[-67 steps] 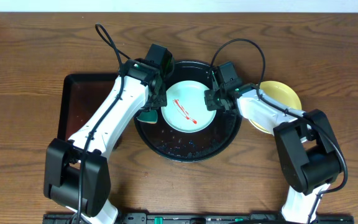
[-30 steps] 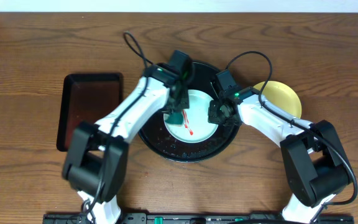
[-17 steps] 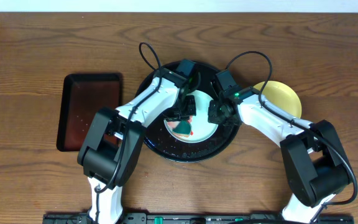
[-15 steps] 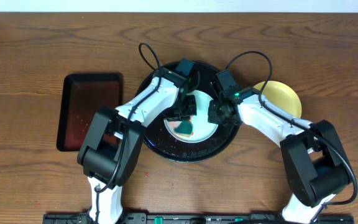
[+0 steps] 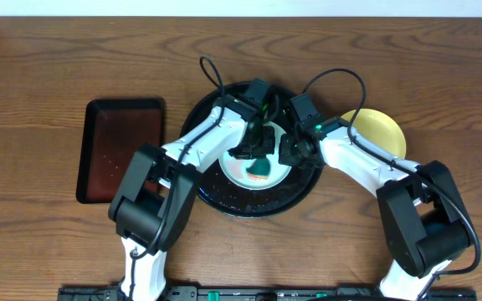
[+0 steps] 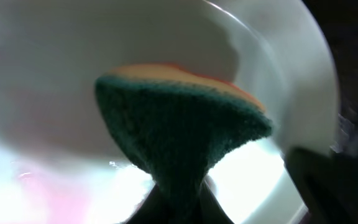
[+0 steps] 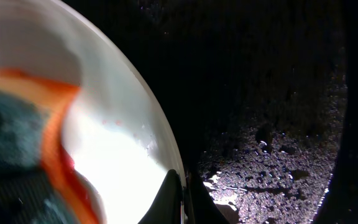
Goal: Clean dirty plates on tray and stack at the side
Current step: 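Scrub the pale green plate with the sponge in left gripper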
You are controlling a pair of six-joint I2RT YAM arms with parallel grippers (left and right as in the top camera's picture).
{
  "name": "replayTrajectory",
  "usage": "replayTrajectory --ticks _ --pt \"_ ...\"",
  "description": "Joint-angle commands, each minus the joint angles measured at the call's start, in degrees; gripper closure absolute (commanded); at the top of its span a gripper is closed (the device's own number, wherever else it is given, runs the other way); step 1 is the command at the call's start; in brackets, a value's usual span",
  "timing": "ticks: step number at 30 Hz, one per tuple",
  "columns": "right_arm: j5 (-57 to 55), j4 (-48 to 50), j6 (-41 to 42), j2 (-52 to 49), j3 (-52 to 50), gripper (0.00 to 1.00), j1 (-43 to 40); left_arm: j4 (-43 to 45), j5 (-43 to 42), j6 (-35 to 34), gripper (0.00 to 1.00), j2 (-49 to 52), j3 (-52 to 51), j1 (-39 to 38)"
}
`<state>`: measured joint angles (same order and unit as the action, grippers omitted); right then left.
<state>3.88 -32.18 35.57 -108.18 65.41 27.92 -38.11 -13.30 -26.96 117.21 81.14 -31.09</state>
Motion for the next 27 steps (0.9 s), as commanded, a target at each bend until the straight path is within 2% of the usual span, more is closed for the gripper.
replayTrajectory --ticks 1,5,15,19,22,27 --pt "0.44 0.2 -0.11 -2.58 -1.46 0.99 0.59 0.48 22.77 -3.85 0.93 1.31 -0.28 1.16" --pt "0.46 1.03 -0.09 -2.58 -2.19 0.99 0.57 0.04 27.82 -3.85 0.93 1.31 -0.28 1.16" --pt "0.74 1.42 -0.17 -2.58 -2.21 0.99 0.5 -7.32 27.89 -3.85 0.92 1.31 -0.28 1.16" --pt "4.35 2.38 -2.03 -3.19 -2.23 0.99 -0.13 -11.63 27.69 -3.78 0.93 1.31 -0.28 1.16" --pt "7.48 3.28 -2.64 -5.09 -2.23 0.99 -0.94 -13.31 24.41 -3.1 0.92 1.31 -0.28 1.18" --pt "16.11 4.55 -3.54 -8.83 -2.23 0.99 -4.26 -12.31 11.8 2.49 0.93 1.31 -0.28 1.18"
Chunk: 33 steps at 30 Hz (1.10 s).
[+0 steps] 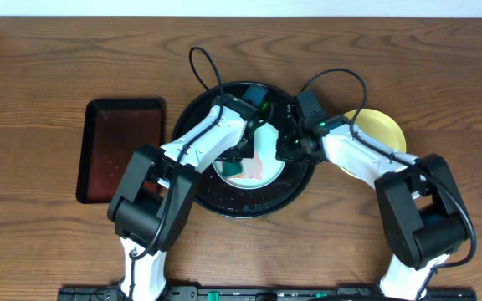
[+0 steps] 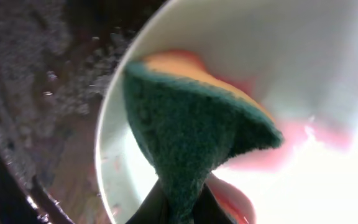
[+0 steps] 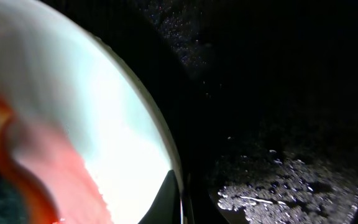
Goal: Clean dirty plates on tray and stack at the side
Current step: 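Scrub the pale green plate with the sponge in left gripper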
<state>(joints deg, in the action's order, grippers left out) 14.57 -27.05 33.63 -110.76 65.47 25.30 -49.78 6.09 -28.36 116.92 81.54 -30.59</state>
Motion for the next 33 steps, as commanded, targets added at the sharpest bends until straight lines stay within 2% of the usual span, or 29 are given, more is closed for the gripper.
replayTrajectory --ticks 1,6,11,18,21,25,28,30,33 --pt "6.75 -0.59 -1.68 -6.8 -2.29 0.99 -2.45 -0.35 -9.33 4.48 0.93 1.6 -0.68 0.68" --pt "9.7 -0.55 -2.86 -8.39 -2.29 0.99 -4.31 0.39 -15.72 6.25 0.92 1.6 -0.68 0.66" --pt "9.68 0.09 -3.06 -8.41 -2.29 0.99 -3.82 3.98 -30.25 12.72 0.92 1.6 -0.68 0.61" --pt "9.49 0.04 -3.08 -8.41 -2.29 0.99 -3.82 10.91 -31.91 13.6 0.93 1.6 -0.68 0.68" --pt "9.49 0.07 -3.06 -8.41 -2.29 0.99 -3.82 12.85 -23.47 13.42 0.92 1.6 -0.68 0.68" --pt "9.4 0.04 -3.08 -8.41 -2.29 0.99 -3.82 11.28 1.62 6.93 0.93 1.6 -0.68 0.68" --pt "9.27 0.02 -3.08 -8.41 -2.29 0.99 -3.82 9.57 14.84 3.1 0.92 1.6 -0.68 0.68" --pt "9.27 0.04 -3.08 -8.41 -2.29 0.99 -3.82 9.11 19.1 2.51 0.93 1.6 -0.68 0.68" --pt "9.27 0.04 -3.08 -8.41 -2.29 0.99 -3.82 8.68 20.52 2.51 0.92 1.6 -0.68 0.68"
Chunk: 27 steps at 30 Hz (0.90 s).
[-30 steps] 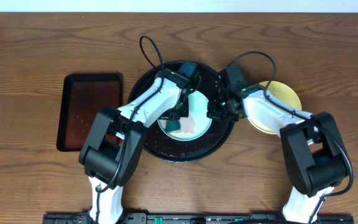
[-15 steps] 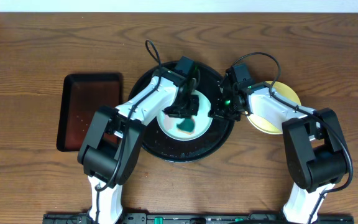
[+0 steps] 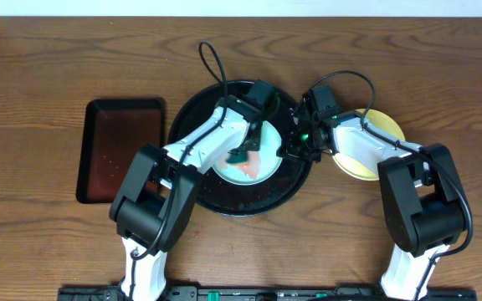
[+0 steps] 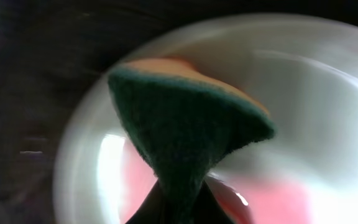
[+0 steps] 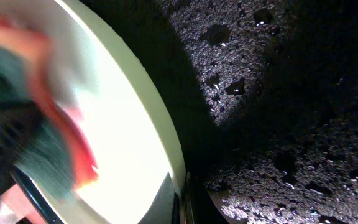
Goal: Clean dirty plates on tray and stack at the side
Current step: 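Scrub the pale green plate with the sponge in left gripper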
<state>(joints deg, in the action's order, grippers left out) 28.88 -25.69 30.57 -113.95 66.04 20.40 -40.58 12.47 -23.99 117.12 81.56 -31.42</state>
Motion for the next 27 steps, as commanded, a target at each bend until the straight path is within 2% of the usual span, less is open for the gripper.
replayTrajectory --ticks 1,3,6,13,16,22,24,27 --pt "-5.05 -1.31 -0.02 -5.22 -2.86 0.99 1.07 -0.72 13.66 -1.86 0.93 1.4 -0.7 1.49" --pt "-5.05 -1.31 -0.02 -5.22 -2.86 0.99 1.07 -1.2 11.15 -1.79 0.93 1.4 -0.7 1.42" --pt "-5.05 -1.31 -0.02 -5.22 -2.86 0.99 1.07 -2.62 0.98 -0.46 0.92 1.4 -0.72 1.44" --pt "-5.05 -1.29 -0.02 -5.22 -2.86 0.99 1.07 -4.9 -39.21 17.11 0.93 1.4 -0.7 1.44" --pt "-5.05 -1.29 -0.02 -5.22 -2.86 0.99 1.07 -5.62 -49.13 20.37 0.92 1.4 -0.7 1.44" --pt "-5.03 -1.29 -0.02 -5.22 -2.86 0.99 1.07 -2.51 -48.78 20.33 0.92 1.4 -0.7 1.51" --pt "-5.05 -1.29 -0.02 -5.22 -2.86 0.99 1.07 -0.39 -45.29 20.15 0.93 1.4 -0.7 1.51" --pt "-5.05 -1.29 -0.02 -5.22 -2.86 0.99 1.07 2.16 -33.33 15.23 0.93 1.4 -0.7 1.51"
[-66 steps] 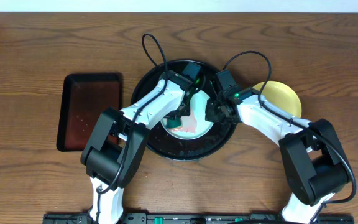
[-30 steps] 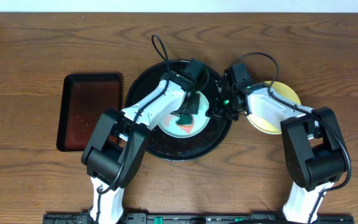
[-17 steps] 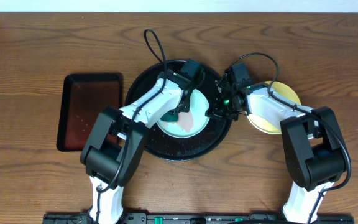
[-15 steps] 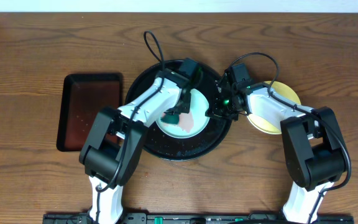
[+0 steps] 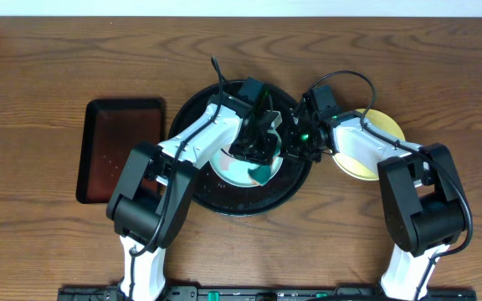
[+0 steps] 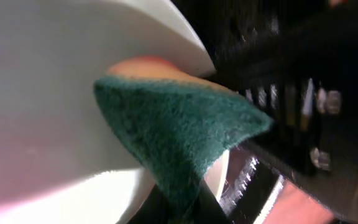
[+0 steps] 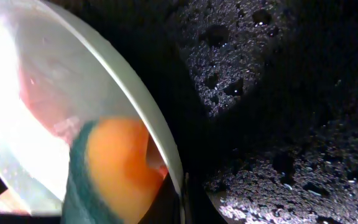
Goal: Clean dirty plates on tray and stack at the side
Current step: 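Scrub the pale green plate with the sponge in left gripper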
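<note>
A white plate [image 5: 231,165] with pink-red smears lies in the round black tray [image 5: 224,203]. My left gripper [image 5: 258,160] is shut on a green and orange sponge [image 5: 263,174], pressed on the plate's lower right part near the rim. In the left wrist view the sponge [image 6: 179,134] covers the gripper [image 6: 180,208] against the plate [image 6: 48,93]. My right gripper [image 5: 290,150] is shut on the plate's right rim. The right wrist view shows the plate [image 7: 67,87], the sponge [image 7: 107,171] and the gripper [image 7: 183,196].
A yellow plate [image 5: 385,130] lies on the table to the right of the black tray, under my right arm. A dark red rectangular tray [image 5: 120,150] sits to the left. The black tray's floor [image 7: 278,93] is wet and speckled.
The sponge in my left gripper has moved from the upper middle of the plate to its lower right, close to the right gripper. The right gripper stays on the rim.
The sponge was first on the plate's lower middle, then on its left part, then on the upper middle, and is now at the lower right. My right gripper held the rim throughout and shifted slightly up and right with the plate.
</note>
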You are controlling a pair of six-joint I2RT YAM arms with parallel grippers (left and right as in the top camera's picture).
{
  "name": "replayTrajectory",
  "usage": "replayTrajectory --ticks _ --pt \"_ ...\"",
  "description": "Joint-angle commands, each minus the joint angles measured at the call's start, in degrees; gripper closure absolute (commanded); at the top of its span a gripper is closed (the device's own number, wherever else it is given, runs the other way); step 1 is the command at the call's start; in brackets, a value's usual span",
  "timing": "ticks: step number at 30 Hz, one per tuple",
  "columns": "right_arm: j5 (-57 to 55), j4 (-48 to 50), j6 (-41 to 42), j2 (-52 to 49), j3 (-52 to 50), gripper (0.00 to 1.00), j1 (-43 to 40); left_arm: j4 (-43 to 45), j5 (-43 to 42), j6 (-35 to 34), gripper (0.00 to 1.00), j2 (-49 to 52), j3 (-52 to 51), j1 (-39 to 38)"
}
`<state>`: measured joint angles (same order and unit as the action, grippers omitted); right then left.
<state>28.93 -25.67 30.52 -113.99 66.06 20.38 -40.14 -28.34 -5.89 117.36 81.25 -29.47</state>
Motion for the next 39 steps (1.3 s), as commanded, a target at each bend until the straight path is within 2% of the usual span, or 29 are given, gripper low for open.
replayTrajectory --ticks 1,4,8,11,15,17,19,25,28,30,35,39 --pt "-5.09 -1.33 0.02 -5.18 -2.89 0.99 1.09 2.25 13.11 -5.38 0.93 1.16 -0.39 -0.44" --pt "-5.09 -1.33 -0.22 -5.18 -2.89 0.99 1.09 2.54 30.62 -12.17 0.92 1.16 -0.39 -0.44" --pt "-5.09 -1.33 -0.22 -5.18 -2.89 0.99 1.09 0.98 47.01 -18.25 0.93 1.16 -0.39 -0.44" --pt "-5.09 -1.33 -0.22 -5.18 -2.89 0.99 1.09 -1.31 52.68 -21.0 0.93 1.16 -0.39 -0.44" --pt "-5.09 -1.31 -0.22 -5.18 -2.89 0.99 1.09 -4.37 52.96 -21.0 0.93 1.16 -0.42 -0.55" --pt "-5.09 -1.31 -0.2 -5.18 -2.89 0.99 1.09 -6.19 50.82 -20.9 0.93 1.16 -0.42 -0.85" --pt "-5.09 -1.31 -0.2 -5.18 -2.89 0.99 1.09 -7.39 45.16 -18.56 0.93 1.16 -0.42 -1.01" --pt "-5.09 -1.29 -0.2 -5.18 -2.89 0.99 1.09 -8.09 10.14 1.16 0.92 1.16 -0.42 -1.09" --pt "-5.09 -1.29 -0.2 -5.18 -2.89 0.99 1.09 -7.93 -2.49 6.69 0.93 1.16 -0.42 -1.11" --pt "-5.09 -1.25 -0.17 -5.18 -2.89 0.99 1.16 -7.26 -5.22 7.41 0.92 1.16 -0.42 -1.09" --pt "-5.55 -0.68 -0.17 -5.18 -2.89 0.99 1.92 -3.34 -4.96 7.37 0.92 1.16 -0.42 -1.09" --pt "-5.55 -0.66 -0.17 -5.18 -2.89 0.99 2.21 1.53 2.71 6.38 0.92 1.18 -0.42 -1.09"
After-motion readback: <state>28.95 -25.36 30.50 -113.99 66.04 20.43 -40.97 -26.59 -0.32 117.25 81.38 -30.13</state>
